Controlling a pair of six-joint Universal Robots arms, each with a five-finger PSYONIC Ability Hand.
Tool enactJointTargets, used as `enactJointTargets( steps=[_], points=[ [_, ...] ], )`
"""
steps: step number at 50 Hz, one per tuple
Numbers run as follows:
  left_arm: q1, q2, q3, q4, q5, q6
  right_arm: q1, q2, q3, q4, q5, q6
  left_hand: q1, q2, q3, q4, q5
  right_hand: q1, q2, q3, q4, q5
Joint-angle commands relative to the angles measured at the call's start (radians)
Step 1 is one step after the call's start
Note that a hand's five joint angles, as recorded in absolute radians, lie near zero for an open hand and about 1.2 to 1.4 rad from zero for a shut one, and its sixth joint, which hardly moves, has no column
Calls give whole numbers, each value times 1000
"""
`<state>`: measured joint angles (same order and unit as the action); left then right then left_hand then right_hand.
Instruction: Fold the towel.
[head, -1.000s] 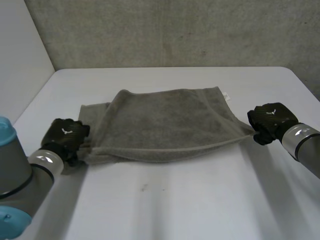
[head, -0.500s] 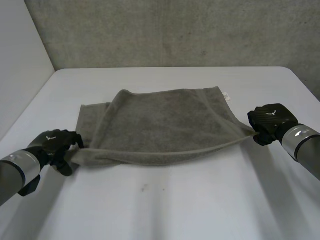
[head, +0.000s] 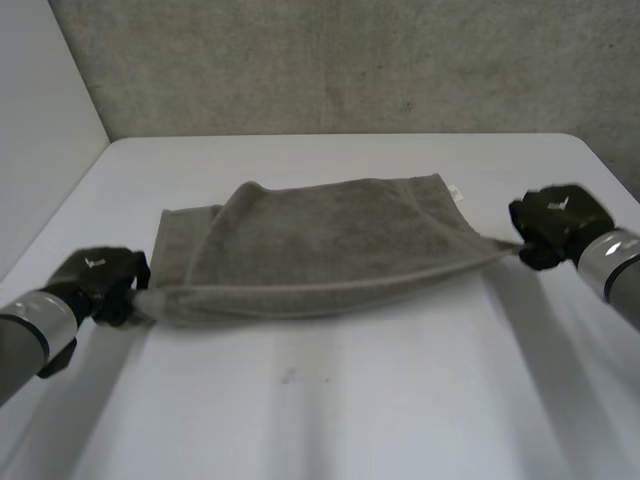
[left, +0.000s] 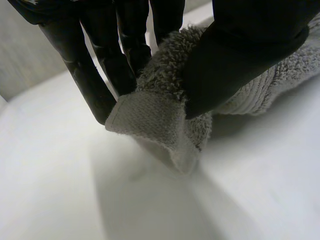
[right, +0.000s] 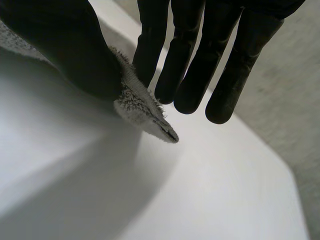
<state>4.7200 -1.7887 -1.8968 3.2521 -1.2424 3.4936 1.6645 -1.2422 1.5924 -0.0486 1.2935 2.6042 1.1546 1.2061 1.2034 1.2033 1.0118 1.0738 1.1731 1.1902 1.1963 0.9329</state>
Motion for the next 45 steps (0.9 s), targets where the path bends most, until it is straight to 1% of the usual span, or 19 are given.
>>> enactJointTargets(
  steps=[1,5,6,8,10,14,16,22,24,27,29,30,32,38,40,41,42,43,45],
  points=[
    [-3,257,59,-9,-6,-2,0,-210,-116,114,-6,-12,242,190,193,193,210,322,223,206,200,289],
    [-2,452,165,-15,-9,-8,-2,-331,-299,278,-25,-26,242,190,193,193,210,322,223,206,200,289],
    [-2,453,165,-15,-9,-8,-2,-332,-299,279,-25,-26,242,190,193,193,210,322,223,206,200,289],
    [-3,493,211,-28,-11,-21,-2,-371,-438,373,-16,-38,242,190,193,193,210,322,223,206,200,289],
    [-2,529,306,-78,-11,-48,-3,-370,-500,419,-14,-47,242,190,193,193,210,322,223,206,200,289],
    [5,523,380,-152,-9,-59,-15,-361,-578,496,-14,-69,242,190,193,193,210,322,223,206,200,289],
    [9,471,401,-202,-8,-56,-29,-304,-600,550,-11,-107,242,190,193,193,210,322,223,206,200,289],
    [-5,347,387,-238,-8,-51,0,-181,-585,601,0,-199,242,190,193,193,210,322,223,206,200,289],
    [-12,249,371,-238,-6,-51,49,-96,-566,613,30,-239,242,190,193,193,210,322,223,206,200,289],
    [-18,190,372,-236,-9,-50,69,-54,-560,613,55,-253,242,190,193,193,210,322,223,206,200,289],
    [-50,67,392,-233,-14,-44,95,38,-563,604,90,-269,242,190,193,193,210,322,223,206,200,289],
    [-51,66,392,-233,-14,-44,95,38,-563,604,90,-269,242,190,193,193,210,322,223,206,200,289],
    [-75,-47,439,-229,-15,-9,112,128,-592,581,110,-282,242,190,193,193,210,322,223,206,200,289],
    [-103,-175,542,-198,-43,67,147,239,-670,460,141,-283,242,190,193,193,210,322,223,206,200,289],
    [-110,-205,603,-71,-78,76,169,280,-742,328,191,-283,242,190,193,193,210,322,223,206,200,289],
    [-110,-205,604,-71,-78,76,169,280,-743,328,191,-283,242,190,193,193,210,322,223,206,200,289],
    [-118,-207,622,31,-86,71,178,288,-779,247,217,-282,242,190,193,193,210,322,223,206,200,289],
    [-118,-207,622,32,-86,71,178,288,-779,246,217,-282,242,190,193,193,210,322,223,206,200,289],
    [-136,-186,639,258,-95,55,196,267,-816,42,243,-270,242,190,193,193,210,322,223,206,200,289]
  ],
)
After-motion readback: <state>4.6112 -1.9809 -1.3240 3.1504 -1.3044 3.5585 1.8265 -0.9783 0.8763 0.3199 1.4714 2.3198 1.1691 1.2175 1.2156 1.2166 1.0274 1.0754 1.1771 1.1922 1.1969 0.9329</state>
